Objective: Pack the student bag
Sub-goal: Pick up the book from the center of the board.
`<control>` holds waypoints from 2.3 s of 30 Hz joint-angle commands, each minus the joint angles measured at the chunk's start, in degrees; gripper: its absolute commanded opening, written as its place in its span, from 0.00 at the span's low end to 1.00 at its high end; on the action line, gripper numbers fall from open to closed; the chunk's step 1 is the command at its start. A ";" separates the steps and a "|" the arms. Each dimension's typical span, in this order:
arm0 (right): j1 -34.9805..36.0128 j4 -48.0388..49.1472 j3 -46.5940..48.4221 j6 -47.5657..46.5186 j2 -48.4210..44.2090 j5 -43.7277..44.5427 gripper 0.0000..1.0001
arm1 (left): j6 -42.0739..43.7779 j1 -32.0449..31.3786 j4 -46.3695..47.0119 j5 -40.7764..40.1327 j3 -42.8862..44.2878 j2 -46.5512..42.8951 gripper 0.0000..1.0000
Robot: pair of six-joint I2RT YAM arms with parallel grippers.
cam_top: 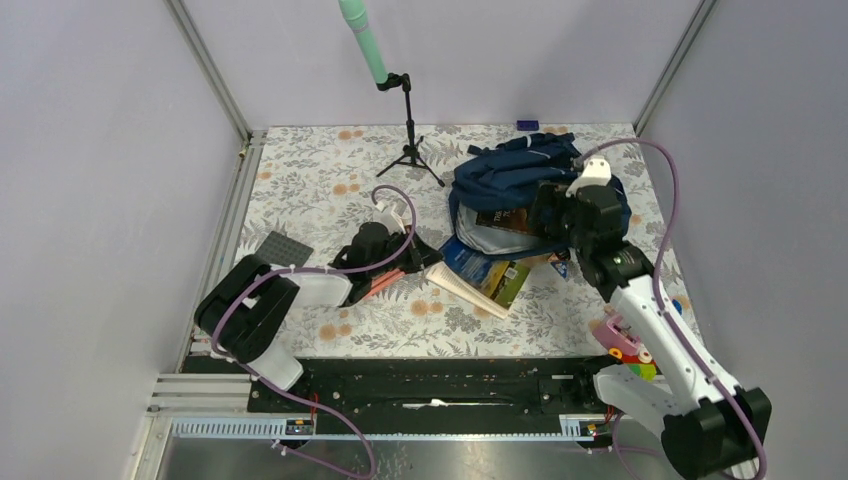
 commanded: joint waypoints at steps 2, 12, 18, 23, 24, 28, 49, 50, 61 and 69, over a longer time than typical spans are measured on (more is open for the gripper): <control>-0.29 -3.56 -5.18 2.87 -8.27 -14.81 1.00 | 2.09 1.05 1.17 0.75 -1.14 -6.00 0.00; 22.73 0.45 -7.23 -9.86 -3.93 -9.54 0.99 | -1.53 1.16 0.33 1.82 0.19 -7.01 0.00; 35.38 7.05 -6.79 -10.59 8.52 4.17 0.97 | -1.78 1.25 -0.65 1.33 0.42 -8.39 0.00; 41.48 12.09 -5.22 -10.32 19.60 17.55 0.96 | -2.22 1.25 -0.47 1.36 0.11 -9.00 0.00; 42.31 12.19 -4.48 -10.57 22.04 19.77 0.96 | -2.23 1.25 -0.49 1.30 0.04 -9.12 0.00; 43.20 11.56 -0.93 -10.65 30.77 27.84 0.92 | -2.36 1.29 -0.77 1.23 0.15 -9.36 0.00; 43.33 10.98 -6.72 -11.60 9.09 20.45 0.00 | 16.87 5.03 -28.74 -6.40 2.41 -32.24 0.93; 43.32 10.84 -6.89 -11.70 7.10 19.46 0.00 | 17.41 5.44 -31.83 -7.35 2.69 -34.45 0.96; 43.31 5.35 -3.51 -17.48 -5.25 7.70 0.00 | 24.08 8.23 -53.53 -2.34 10.14 -45.23 0.99; 43.32 3.08 -0.66 -17.34 -8.55 1.67 0.00 | 27.78 10.10 -55.45 12.53 14.11 -38.10 0.99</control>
